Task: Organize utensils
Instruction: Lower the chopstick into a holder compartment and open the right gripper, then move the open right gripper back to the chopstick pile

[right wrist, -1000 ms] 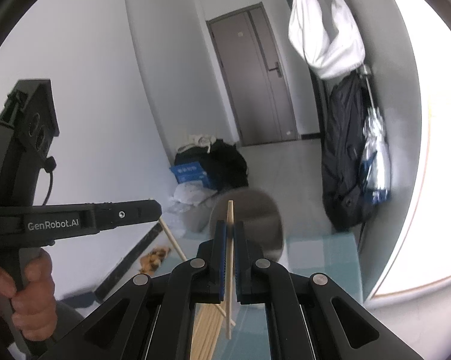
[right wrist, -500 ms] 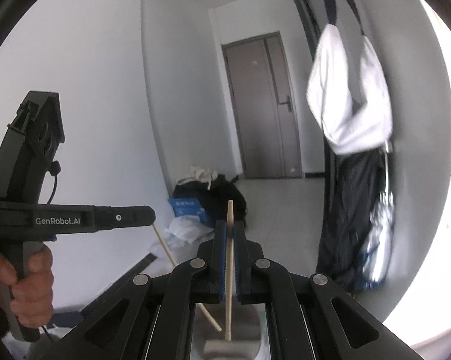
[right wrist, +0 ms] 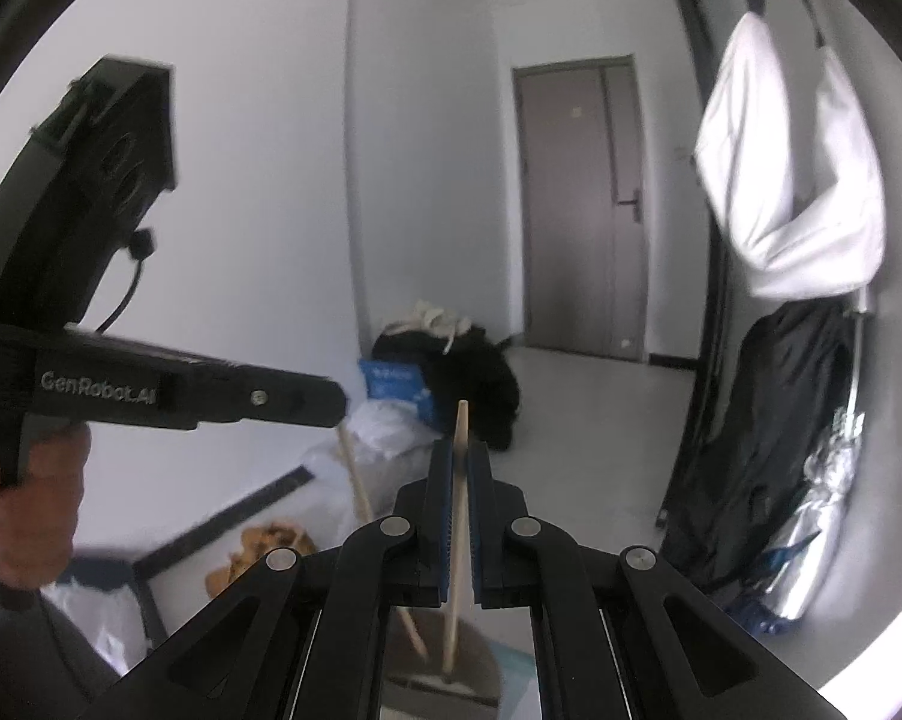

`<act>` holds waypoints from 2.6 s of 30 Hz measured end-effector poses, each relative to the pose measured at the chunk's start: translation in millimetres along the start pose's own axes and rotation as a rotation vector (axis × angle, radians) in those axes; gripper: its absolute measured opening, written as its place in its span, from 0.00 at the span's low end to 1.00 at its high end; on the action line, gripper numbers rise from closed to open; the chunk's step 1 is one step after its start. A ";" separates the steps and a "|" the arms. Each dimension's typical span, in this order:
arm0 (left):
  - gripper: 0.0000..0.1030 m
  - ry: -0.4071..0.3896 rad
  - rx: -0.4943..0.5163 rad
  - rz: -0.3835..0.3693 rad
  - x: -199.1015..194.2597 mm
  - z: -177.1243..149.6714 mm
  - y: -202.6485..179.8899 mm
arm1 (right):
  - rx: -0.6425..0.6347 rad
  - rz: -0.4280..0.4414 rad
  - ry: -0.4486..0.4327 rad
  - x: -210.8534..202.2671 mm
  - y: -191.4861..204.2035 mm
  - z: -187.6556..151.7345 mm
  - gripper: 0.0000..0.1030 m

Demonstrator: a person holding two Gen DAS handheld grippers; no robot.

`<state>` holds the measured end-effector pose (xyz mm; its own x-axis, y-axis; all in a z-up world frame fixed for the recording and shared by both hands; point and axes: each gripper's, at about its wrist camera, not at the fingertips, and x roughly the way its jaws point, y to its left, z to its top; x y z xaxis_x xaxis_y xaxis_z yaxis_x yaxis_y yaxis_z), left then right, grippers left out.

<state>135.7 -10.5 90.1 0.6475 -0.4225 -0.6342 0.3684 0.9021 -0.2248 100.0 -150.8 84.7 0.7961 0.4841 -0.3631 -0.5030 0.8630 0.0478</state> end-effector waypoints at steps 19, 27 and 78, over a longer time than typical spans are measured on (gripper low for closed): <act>0.40 0.021 -0.142 0.062 -5.6 -17.5 23.2 | 0.092 0.036 0.146 -9.6 3.8 -42.5 0.30; 0.59 -0.050 -0.160 0.159 -35.8 -34.5 19.2 | 0.178 -0.019 0.081 -54.2 11.6 -38.8 0.50; 0.90 -0.064 -0.232 0.333 -21.6 -189.0 45.7 | 0.201 -0.209 0.422 -45.3 87.5 -179.8 0.88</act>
<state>12.5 56.5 -46.3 0.7488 -0.1020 -0.6549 -0.0240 0.9833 -0.1806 -40.6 -123.2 -62.0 0.6467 0.2333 -0.7261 -0.2397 0.9660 0.0969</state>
